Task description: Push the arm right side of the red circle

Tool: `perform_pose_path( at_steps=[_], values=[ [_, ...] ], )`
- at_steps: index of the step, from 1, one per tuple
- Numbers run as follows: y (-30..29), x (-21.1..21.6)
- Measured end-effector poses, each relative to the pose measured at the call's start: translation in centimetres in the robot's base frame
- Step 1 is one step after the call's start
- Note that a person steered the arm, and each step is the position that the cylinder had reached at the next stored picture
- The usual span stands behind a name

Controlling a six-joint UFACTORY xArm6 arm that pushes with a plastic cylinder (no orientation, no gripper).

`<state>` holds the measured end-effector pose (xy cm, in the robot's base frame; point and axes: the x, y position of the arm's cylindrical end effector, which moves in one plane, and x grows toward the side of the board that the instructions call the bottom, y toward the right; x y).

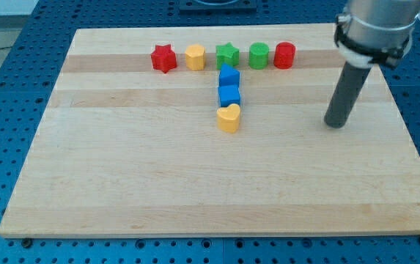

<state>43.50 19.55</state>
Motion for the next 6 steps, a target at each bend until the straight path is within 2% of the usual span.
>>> perform_pose_path(
  at_steps=[3, 4, 6],
  values=[
    [1.9, -15.8],
    [1.8, -18.0],
    [-1.1, -14.3]
  ],
)
